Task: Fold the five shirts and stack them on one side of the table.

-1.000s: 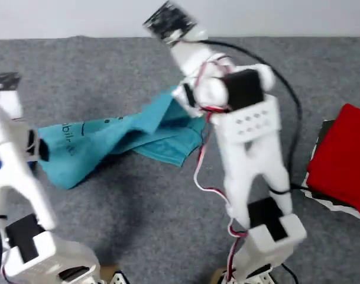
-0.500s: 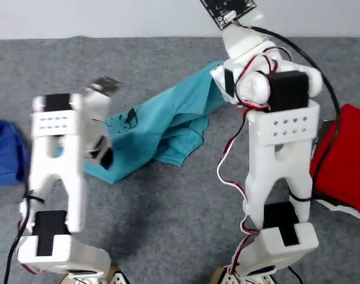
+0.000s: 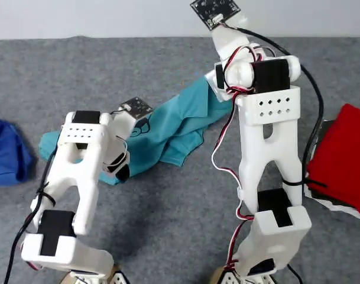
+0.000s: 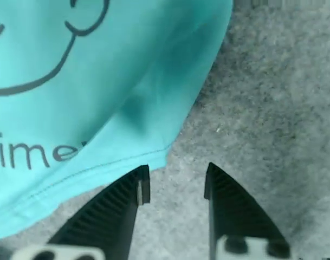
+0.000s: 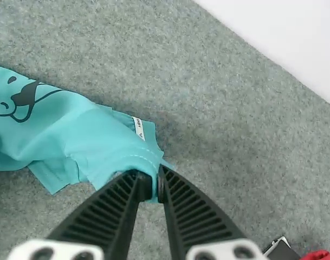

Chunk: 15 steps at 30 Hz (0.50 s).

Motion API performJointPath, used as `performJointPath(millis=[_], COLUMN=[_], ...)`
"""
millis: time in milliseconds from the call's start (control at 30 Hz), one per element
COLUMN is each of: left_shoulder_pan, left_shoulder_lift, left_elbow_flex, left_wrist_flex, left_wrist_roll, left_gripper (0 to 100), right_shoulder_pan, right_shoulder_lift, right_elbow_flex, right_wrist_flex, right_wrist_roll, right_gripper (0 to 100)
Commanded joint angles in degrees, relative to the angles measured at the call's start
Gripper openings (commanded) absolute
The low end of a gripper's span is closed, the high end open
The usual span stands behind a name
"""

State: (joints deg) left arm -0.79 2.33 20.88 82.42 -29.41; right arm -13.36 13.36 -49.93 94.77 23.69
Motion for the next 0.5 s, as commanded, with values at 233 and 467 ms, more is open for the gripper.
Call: performJointPath(millis=[233,467], left_shoulder_pan=[-0.3,-2.4], left_shoulder_lift=[16.6,20.5], left_elbow_flex=[-7.6,-20.8], left_wrist_flex=[-5.6,-2.5], left_wrist_roll=[-0.6,5.9], left_gripper=[17,3], right_shoulder_pan=[0.8,2.9], right_shoulder_lift=[-0.3,-0.9], right_elbow_flex=[-2.9,-3.1], right_wrist_flex=[0.4,0.4], right_wrist_roll=[-0.5,-0.4], right_gripper=[1.0,1.0])
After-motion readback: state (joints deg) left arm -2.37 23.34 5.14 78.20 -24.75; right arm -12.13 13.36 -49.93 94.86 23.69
